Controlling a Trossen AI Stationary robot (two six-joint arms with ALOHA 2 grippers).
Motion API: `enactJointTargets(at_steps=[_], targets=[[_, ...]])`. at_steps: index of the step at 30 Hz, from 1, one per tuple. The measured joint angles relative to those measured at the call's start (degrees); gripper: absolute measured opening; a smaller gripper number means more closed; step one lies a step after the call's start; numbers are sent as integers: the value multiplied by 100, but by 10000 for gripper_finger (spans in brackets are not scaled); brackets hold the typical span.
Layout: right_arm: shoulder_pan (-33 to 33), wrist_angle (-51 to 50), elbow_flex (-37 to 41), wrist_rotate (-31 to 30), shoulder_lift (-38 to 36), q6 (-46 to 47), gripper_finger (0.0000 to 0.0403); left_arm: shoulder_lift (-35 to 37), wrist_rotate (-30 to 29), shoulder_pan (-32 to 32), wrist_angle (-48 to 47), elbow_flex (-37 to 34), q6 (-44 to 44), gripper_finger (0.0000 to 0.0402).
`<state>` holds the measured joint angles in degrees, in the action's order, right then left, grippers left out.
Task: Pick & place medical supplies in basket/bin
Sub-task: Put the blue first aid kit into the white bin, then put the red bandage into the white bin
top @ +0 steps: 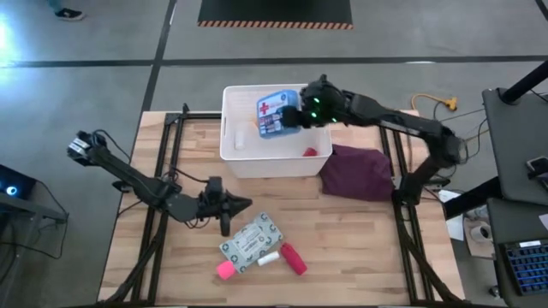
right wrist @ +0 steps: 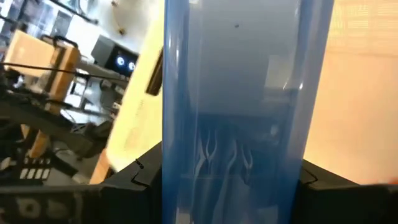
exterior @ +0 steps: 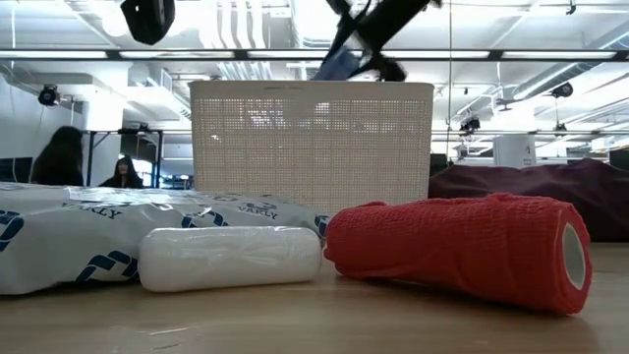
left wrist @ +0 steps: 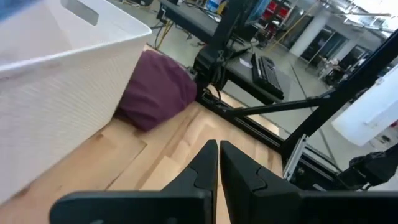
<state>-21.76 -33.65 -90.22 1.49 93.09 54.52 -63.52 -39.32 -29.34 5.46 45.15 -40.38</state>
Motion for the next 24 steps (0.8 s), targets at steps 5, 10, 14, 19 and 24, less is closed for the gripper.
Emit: enactJointTargets(at_steps=[5,10,14,19,24], targets=[[-274,-51,-549,757,817,-69,173,-169,18,0,54,0,-249,0],[-296,-572,-926,796,1297,-380,191,-241,13,0,175,0,-342,0],[-317,-1218,-959,694,1397,-816,234,-241,-146,0,204,0,-372,0],[-154,-2006,-955,-205,1137,-1436,296,-244,-315,2,207,-1,-372,0],[199,-2621,-953,-1224,568,-2053,330,-244,-312,4,202,-2,-370,0]])
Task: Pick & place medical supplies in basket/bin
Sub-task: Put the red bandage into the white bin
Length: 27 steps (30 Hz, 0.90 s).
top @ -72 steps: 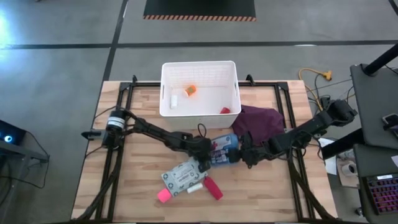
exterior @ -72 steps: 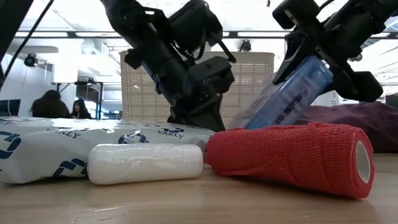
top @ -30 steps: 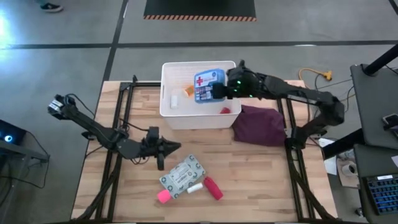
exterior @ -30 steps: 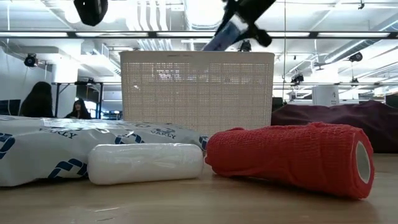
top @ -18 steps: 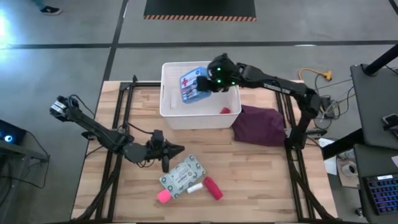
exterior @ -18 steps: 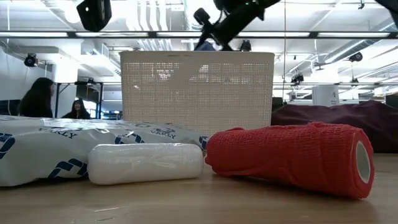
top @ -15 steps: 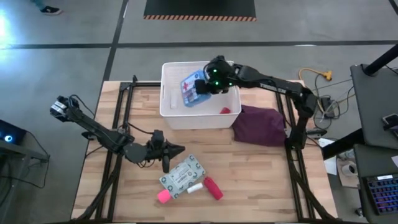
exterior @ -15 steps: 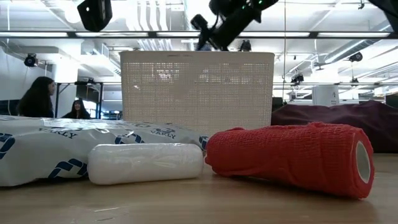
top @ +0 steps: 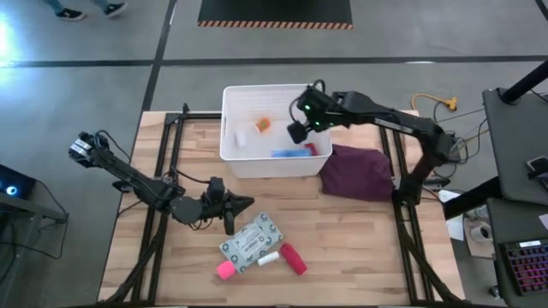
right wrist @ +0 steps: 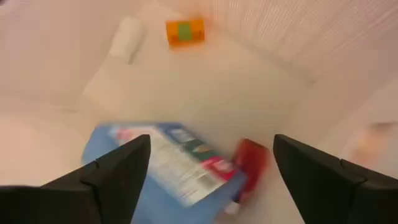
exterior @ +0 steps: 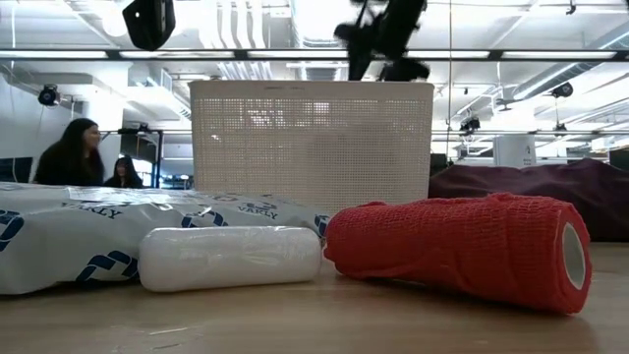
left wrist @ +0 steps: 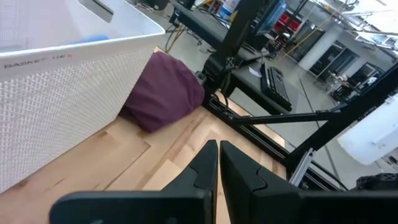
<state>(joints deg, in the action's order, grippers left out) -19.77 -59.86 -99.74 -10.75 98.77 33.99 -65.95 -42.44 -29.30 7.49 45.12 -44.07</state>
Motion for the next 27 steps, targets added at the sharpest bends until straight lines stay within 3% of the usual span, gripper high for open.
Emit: enactJointTargets(at_steps=[4,8,11,14,19,23,27], targets=[[729,-105,98,-758,-626,-339,337,0,2,0,-224,-2,0,0],[1882,-50,411,-1682,-1259,-452,330,0,172,-37,-540,-9,-16,0],[2846,33,797,-1774,-1545,-252,327,-4,538,-110,-772,-9,-147,0],[3749,32,1331,-1675,-1578,821,327,-54,808,-213,-1021,-9,-265,0],[4863,355,2286,-1524,-1157,2730,327,-237,940,-387,-1261,-11,-642,0],[5300,1098,2511,-1385,-578,3170,327,-385,949,-496,-1228,-11,-651,0],[5389,1216,2213,-1296,124,3416,327,-453,948,-581,-1208,-11,-754,0]])
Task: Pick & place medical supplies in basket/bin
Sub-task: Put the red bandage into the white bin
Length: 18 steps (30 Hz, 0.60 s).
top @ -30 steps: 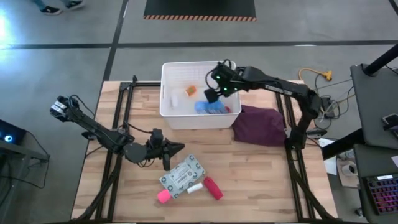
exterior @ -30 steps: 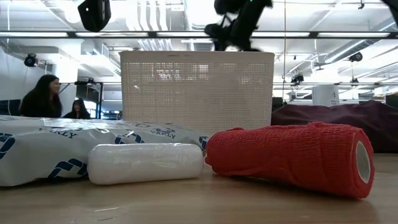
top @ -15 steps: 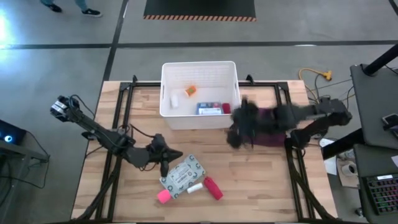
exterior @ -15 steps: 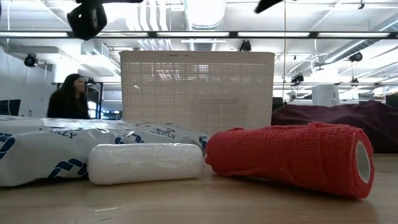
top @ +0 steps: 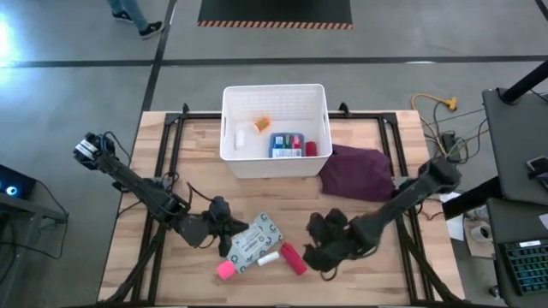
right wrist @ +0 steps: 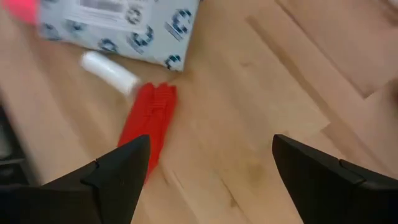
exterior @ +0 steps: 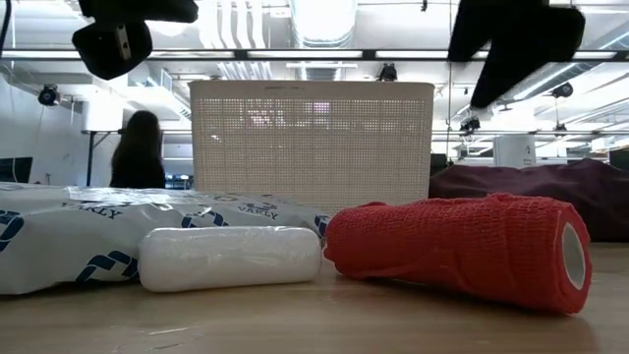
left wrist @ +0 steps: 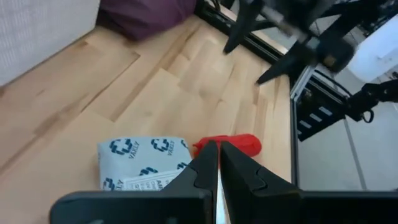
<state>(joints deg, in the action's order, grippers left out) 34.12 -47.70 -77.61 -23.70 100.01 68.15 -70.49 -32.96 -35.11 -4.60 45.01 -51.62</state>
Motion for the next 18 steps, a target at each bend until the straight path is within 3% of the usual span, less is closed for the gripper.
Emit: enactJointTargets(at_steps=[18], targets=[[139,165,-1629,643,2448,297,327,-6,2,-64,4,0,-146,0]])
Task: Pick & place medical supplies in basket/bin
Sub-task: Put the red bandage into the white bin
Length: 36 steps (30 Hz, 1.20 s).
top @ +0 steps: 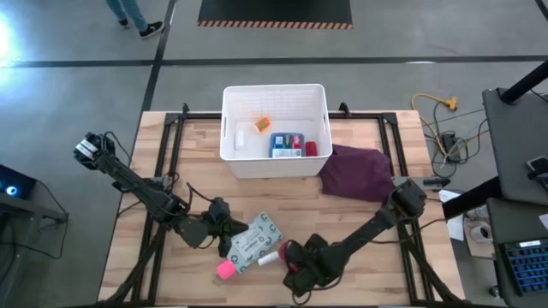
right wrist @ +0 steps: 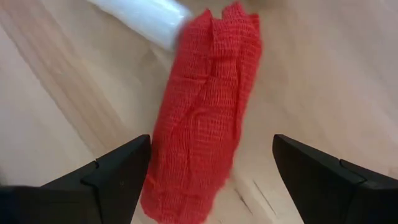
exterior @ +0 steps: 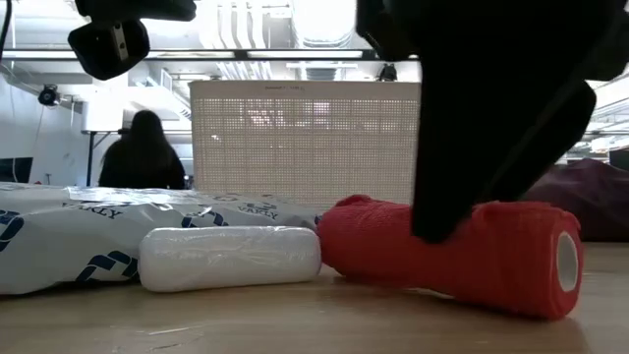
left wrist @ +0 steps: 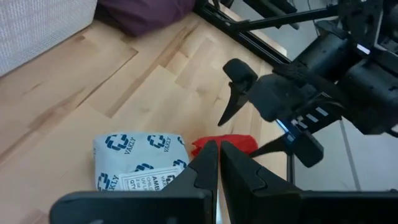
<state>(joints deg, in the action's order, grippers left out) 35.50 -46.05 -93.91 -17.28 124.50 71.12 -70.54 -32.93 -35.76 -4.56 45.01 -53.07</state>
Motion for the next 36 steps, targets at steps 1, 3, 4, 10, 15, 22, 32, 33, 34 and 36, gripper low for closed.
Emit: enactJointTargets(at_steps=[1,3,4,10,15,22,32,33,34,36], targets=[[-2,-4,-71,0,72,-43,327,0,-6,-19,0,0,-1,0],[-2,13,-180,25,229,-56,327,0,-4,-36,-11,0,-1,0],[-4,-1,-209,53,308,-56,327,0,-2,-44,-12,0,-3,0],[-4,6,-367,120,475,-77,326,0,-4,-129,-48,0,-1,0],[-44,-33,-346,-22,429,-104,326,0,-4,-137,-46,0,-3,0],[-233,-134,-300,-50,368,-123,280,0,-3,-137,-59,-4,-1,0],[-255,-209,-295,71,242,-121,105,0,-4,-137,-87,-37,-1,0],[-255,-219,-306,-41,167,-107,91,0,-6,-137,-94,-44,-1,0],[-249,-300,-317,-259,52,-43,79,0,-6,-137,-94,-48,-1,0],[-247,-721,-329,-862,-335,186,63,-2,-14,-137,-92,-52,0,0]])
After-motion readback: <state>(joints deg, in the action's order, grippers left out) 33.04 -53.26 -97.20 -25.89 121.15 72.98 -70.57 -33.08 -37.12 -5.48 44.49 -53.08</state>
